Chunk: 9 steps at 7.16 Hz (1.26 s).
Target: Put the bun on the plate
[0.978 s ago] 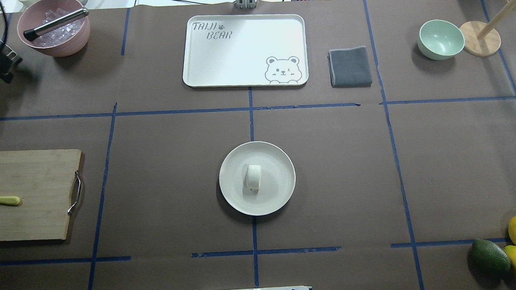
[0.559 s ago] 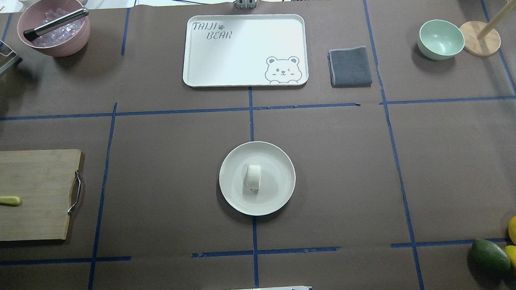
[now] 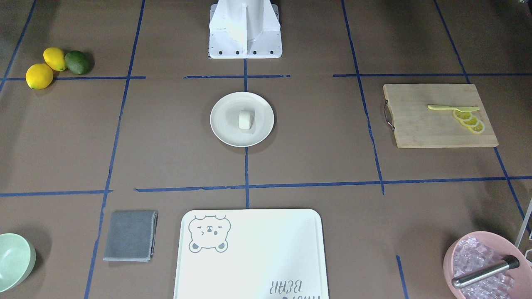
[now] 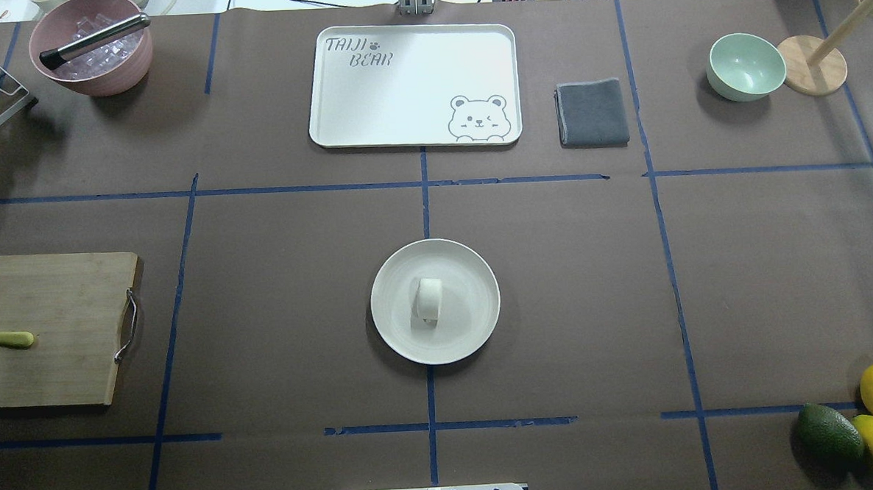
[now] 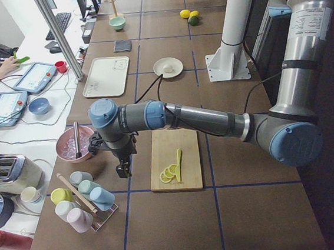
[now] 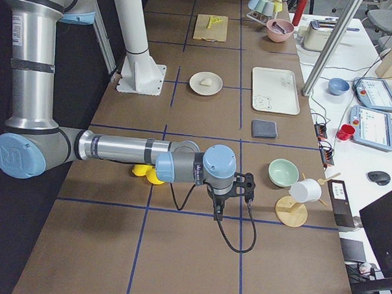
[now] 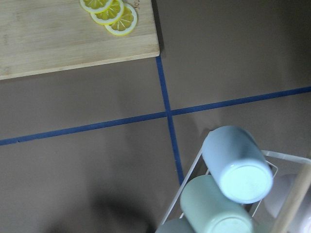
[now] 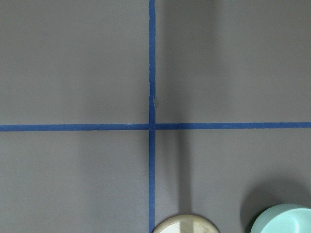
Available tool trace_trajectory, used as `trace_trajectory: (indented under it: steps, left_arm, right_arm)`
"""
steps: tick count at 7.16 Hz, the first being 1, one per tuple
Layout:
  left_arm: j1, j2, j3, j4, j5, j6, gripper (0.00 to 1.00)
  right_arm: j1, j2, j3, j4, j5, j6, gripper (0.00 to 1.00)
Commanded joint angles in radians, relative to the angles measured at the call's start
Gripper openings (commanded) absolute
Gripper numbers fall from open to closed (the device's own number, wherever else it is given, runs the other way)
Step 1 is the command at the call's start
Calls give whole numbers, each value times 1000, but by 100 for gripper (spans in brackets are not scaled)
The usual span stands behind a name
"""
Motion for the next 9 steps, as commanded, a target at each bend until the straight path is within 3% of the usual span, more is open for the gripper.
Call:
trace_trajectory:
  steps: [1, 3, 9]
  left_arm:
    - [-32, 67, 14, -37, -24, 9, 100]
    - [-39, 177, 6, -183, -41, -3, 100]
    - [-37, 186, 22, -222, -39, 0, 100]
  right_arm:
    - [0, 3, 0, 1, 1, 7, 100]
    - [0, 3, 0, 1, 2, 7, 100]
    - [0, 6, 0, 3, 1, -2, 100]
